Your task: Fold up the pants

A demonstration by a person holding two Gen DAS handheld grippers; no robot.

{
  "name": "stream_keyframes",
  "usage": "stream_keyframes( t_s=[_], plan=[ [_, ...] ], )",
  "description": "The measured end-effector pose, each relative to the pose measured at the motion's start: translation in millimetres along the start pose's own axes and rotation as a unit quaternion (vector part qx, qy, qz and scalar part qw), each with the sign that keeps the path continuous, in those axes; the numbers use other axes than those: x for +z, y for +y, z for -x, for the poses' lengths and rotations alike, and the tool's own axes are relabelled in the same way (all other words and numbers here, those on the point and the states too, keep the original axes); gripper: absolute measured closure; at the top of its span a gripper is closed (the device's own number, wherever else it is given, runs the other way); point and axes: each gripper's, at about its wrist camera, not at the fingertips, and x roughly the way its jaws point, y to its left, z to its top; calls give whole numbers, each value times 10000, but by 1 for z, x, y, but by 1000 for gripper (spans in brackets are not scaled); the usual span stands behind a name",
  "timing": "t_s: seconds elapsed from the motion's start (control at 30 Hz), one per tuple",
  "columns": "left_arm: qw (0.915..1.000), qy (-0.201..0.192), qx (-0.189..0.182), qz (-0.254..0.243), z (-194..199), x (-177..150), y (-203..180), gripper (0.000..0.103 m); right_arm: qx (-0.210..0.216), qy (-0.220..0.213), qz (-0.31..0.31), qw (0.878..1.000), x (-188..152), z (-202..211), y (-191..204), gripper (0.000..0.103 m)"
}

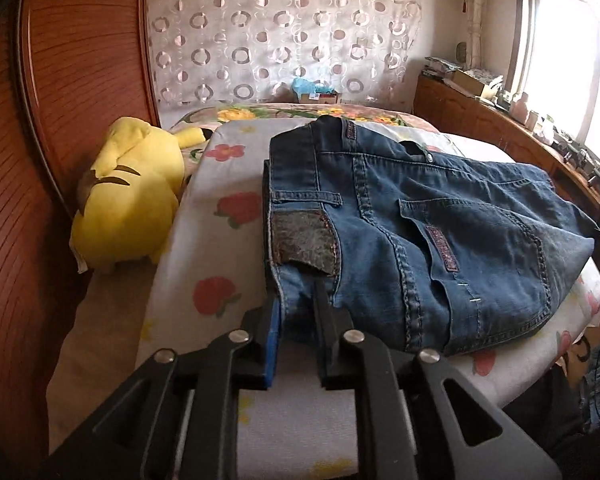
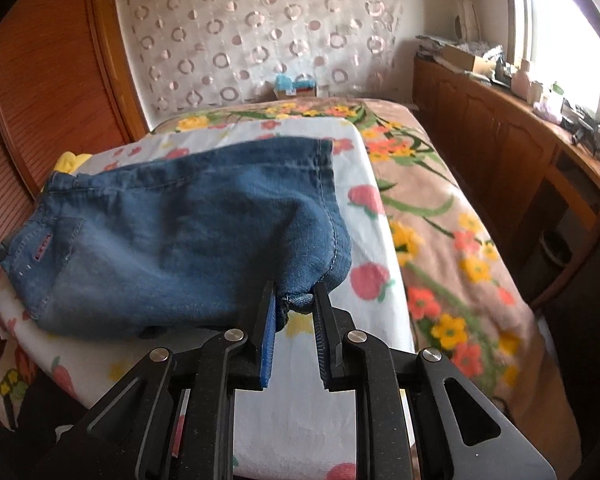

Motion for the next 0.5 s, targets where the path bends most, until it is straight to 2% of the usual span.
stream_keyframes(
  t_s=[0.07, 0.3, 0.4, 0.43, 0.5],
  plan=[
    [9999, -8, 103, -43, 1, 0, -2, 87, 45, 26, -90, 9999, -3, -2, -2, 86],
    [9997, -222, 22, -134, 18, 5, -9, 83, 100, 46, -260, 9996, -12, -4, -5, 81],
    [9992, -366, -82, -167, 27, 7, -14, 76, 167, -43, -304, 9994, -12, -1, -7, 70],
    [9988, -418, -103, -224, 31, 8, -18, 72, 205, -71, -330, 9992, -12, 0, -7, 62],
    [9984, -441, -208, -295, 34, 9, -26, 68, 253, -137, -369, 9989, -11, 4, -8, 59]
  ],
)
